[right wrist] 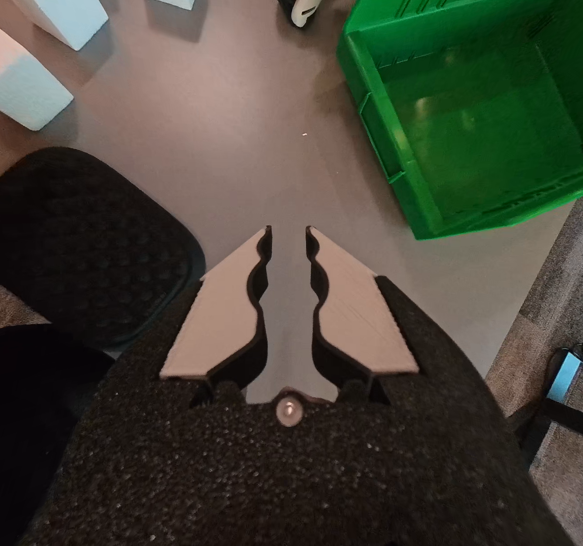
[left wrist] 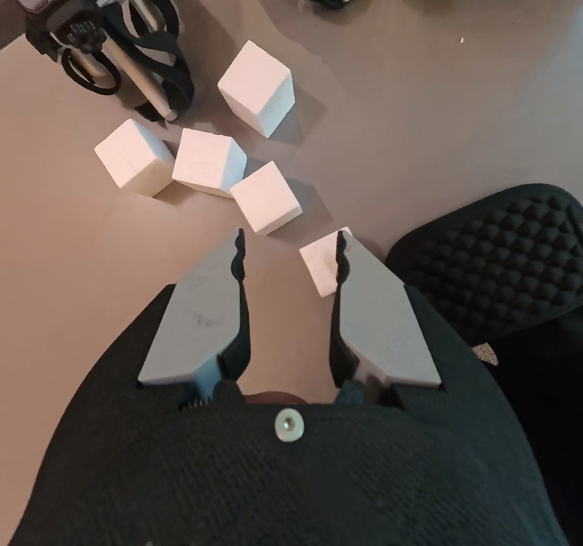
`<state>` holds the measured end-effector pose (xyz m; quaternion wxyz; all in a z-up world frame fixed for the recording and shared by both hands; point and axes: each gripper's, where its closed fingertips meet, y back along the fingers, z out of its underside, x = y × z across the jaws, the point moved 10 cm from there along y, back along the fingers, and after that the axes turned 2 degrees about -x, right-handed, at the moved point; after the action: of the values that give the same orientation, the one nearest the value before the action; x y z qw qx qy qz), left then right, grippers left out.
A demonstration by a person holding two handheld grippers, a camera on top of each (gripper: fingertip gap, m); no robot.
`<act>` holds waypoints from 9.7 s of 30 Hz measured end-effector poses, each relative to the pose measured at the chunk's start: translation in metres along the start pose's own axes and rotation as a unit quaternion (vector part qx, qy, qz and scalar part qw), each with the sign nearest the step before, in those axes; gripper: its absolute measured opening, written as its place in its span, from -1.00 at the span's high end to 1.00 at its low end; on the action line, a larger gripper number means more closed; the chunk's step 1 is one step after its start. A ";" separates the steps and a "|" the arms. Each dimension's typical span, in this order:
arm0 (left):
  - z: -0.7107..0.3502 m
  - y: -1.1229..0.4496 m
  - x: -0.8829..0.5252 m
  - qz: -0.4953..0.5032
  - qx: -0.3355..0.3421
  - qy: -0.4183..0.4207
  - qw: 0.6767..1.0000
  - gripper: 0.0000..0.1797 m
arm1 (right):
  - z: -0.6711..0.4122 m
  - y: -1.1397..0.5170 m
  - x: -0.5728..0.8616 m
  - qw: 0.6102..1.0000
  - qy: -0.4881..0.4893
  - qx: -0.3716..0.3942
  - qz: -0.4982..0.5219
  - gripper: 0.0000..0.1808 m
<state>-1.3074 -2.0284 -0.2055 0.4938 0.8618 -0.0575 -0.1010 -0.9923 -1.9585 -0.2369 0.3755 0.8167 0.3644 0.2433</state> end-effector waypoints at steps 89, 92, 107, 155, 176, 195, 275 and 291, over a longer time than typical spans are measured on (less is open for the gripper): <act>0.003 -0.008 0.151 0.198 -0.098 -0.334 0.916 0.27 | 0.004 0.024 0.039 0.993 -0.049 0.046 -0.097 0.69; 0.000 -0.004 0.152 0.221 -0.093 -0.307 0.921 0.18 | 0.002 0.022 0.039 0.993 -0.044 0.045 -0.096 0.69; -0.055 0.001 0.017 0.174 0.003 -0.139 0.975 0.05 | 0.007 0.023 0.050 0.994 -0.055 0.032 -0.088 0.69; -0.023 0.072 0.145 0.191 -0.019 -0.348 0.918 0.10 | -0.040 0.003 0.027 0.983 -0.005 0.063 -0.170 0.59; 0.055 0.113 0.051 0.049 0.023 0.158 0.986 0.15 | -0.192 -0.222 -0.075 0.971 0.086 -0.059 -0.214 0.53; 0.014 -0.048 -0.103 -0.018 -0.033 0.194 0.980 -0.01 | -0.093 -0.105 0.018 0.972 0.118 -0.110 -0.171 0.34; -0.057 0.112 0.118 0.325 -0.026 -0.346 0.880 0.15 | -0.069 0.090 0.015 0.952 0.073 0.034 -0.294 0.25; 0.008 0.115 0.038 0.342 0.025 -0.125 0.931 0.18 | 0.008 0.047 -0.114 0.837 0.303 0.034 -0.455 1.00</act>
<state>-1.2726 -2.1006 -0.1142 0.4658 0.7824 -0.4122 -0.0315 -1.0379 -2.0720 -0.2180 0.2868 0.4562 0.7987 0.2678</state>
